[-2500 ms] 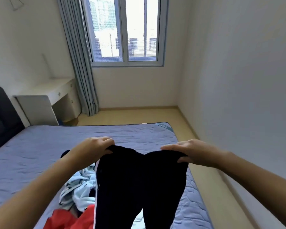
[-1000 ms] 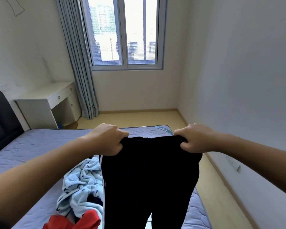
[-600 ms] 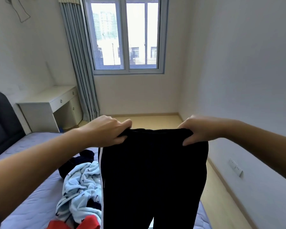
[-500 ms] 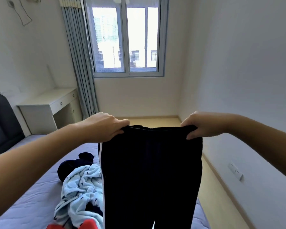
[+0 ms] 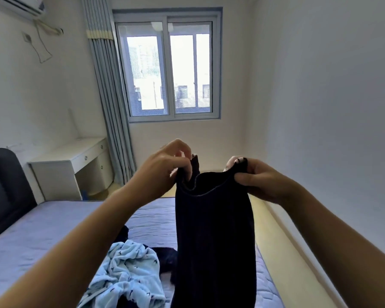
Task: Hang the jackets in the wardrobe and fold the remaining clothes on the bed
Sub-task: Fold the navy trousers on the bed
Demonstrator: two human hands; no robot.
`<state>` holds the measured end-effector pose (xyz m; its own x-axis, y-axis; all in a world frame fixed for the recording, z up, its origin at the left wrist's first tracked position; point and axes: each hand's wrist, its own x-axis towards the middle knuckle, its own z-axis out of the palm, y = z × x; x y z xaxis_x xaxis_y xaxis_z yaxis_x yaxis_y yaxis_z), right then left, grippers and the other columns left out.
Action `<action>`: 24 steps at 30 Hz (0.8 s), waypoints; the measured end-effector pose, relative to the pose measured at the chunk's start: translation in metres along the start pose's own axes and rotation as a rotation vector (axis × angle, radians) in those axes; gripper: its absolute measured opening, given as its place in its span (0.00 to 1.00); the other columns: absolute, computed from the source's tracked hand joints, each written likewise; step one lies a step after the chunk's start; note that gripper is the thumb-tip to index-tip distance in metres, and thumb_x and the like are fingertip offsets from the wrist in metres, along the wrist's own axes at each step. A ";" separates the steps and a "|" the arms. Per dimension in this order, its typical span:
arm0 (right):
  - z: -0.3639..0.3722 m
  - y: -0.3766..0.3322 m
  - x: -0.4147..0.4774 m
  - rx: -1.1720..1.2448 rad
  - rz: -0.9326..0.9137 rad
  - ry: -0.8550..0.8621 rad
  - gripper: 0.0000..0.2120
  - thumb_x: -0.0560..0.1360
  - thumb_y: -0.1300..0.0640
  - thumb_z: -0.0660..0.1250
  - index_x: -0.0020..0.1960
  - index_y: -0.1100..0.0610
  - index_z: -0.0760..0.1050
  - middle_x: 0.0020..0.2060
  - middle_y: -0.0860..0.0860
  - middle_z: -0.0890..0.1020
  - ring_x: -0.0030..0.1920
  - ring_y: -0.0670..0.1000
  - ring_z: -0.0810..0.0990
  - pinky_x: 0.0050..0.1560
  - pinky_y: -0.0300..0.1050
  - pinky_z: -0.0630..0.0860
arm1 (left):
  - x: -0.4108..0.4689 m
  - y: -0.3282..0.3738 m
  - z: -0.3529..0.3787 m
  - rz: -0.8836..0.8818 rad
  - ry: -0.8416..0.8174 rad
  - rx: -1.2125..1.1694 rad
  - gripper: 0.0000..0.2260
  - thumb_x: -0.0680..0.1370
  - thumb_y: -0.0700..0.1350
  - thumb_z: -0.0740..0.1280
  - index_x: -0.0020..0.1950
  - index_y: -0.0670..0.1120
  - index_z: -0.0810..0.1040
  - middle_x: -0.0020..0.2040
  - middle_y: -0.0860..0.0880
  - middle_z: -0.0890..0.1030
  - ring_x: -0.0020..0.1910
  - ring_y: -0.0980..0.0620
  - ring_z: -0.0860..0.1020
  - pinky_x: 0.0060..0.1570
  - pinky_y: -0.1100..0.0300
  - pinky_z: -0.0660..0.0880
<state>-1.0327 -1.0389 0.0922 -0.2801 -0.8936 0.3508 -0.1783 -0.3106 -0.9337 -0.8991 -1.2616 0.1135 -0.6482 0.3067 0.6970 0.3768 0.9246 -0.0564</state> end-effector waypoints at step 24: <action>0.051 0.047 0.003 -0.346 -0.114 0.402 0.07 0.70 0.71 0.71 0.43 0.61 0.80 0.41 0.49 0.78 0.43 0.45 0.78 0.50 0.40 0.75 | -0.077 0.016 0.007 -0.282 -0.293 -0.204 0.08 0.75 0.53 0.69 0.44 0.48 0.79 0.58 0.58 0.70 0.49 0.58 0.76 0.48 0.53 0.75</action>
<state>-0.9935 -1.0731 0.0461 -0.5674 -0.6447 0.5122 -0.5104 -0.2128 -0.8332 -0.8473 -1.2688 0.0537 -0.8932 0.1271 0.4313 0.2617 0.9269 0.2690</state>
